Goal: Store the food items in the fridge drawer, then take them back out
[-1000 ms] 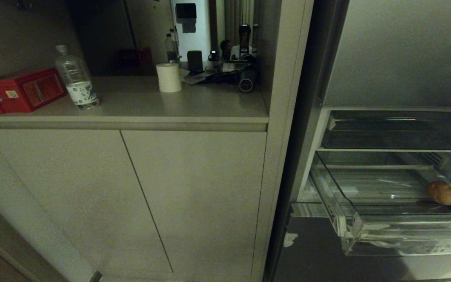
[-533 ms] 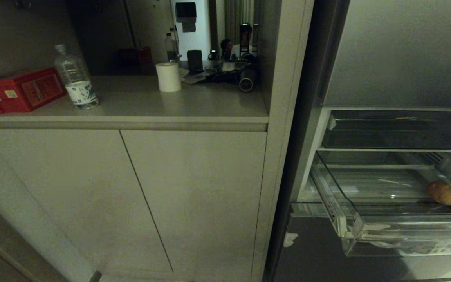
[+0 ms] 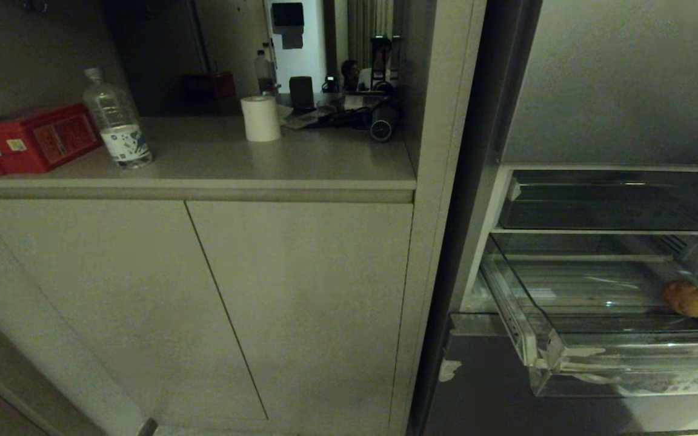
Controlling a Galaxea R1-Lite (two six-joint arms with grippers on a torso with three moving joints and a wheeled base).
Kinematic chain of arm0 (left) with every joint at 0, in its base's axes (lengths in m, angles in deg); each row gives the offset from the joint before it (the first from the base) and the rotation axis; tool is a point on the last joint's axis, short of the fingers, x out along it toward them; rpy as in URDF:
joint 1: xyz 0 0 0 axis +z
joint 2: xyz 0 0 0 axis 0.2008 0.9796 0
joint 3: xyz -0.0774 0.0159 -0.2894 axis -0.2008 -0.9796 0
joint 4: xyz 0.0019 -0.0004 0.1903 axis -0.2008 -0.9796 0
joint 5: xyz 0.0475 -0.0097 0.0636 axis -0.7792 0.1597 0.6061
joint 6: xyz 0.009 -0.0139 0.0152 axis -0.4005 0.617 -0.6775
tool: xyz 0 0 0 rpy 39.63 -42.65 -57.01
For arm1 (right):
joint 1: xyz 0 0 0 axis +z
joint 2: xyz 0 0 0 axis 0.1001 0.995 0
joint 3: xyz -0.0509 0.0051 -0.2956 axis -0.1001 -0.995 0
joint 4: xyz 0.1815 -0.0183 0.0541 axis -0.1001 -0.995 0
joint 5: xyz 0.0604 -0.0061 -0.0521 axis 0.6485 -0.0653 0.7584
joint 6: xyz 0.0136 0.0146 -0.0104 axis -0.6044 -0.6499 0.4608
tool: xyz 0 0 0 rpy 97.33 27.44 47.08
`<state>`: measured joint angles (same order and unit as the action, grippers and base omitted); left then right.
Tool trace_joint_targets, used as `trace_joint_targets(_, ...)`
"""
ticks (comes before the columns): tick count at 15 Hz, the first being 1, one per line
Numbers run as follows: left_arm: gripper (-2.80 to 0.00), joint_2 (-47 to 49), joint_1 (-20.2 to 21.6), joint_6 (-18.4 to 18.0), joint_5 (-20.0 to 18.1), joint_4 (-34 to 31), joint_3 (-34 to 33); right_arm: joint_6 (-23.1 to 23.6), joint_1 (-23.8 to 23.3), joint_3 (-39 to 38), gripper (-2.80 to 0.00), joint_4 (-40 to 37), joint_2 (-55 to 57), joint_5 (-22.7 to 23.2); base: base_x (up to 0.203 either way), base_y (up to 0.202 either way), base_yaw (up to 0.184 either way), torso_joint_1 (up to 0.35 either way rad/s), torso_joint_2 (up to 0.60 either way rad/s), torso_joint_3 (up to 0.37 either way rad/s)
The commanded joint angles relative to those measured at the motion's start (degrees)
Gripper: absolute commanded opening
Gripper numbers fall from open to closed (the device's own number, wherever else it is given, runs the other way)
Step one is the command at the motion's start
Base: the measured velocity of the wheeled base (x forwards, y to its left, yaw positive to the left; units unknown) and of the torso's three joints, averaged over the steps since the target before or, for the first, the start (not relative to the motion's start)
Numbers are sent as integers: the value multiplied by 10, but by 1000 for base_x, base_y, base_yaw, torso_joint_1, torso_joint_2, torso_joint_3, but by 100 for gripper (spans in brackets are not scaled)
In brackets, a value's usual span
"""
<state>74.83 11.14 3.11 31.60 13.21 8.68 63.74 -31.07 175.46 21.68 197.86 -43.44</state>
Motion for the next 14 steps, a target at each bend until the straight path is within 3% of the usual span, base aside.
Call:
trace_joint_targets(1,-280,0,0,0,0,0,0,9,13,25,-280,-2,44,0,0,0,0,0,0,0)
trace_joint_targets(11,-280,0,0,0,0,0,0,77,24,112,-280,-63,96,-46,0,0,0,0,0,0)
trace_joint_targets(12,-280,0,0,0,0,0,0,76,24,118,0,-63,101,-47,0,0,0,0,0,0)
trace_joint_targets(14,-280,0,0,0,0,0,0,76,24,130,0,-69,114,-46,0,0,0,0,0,0)
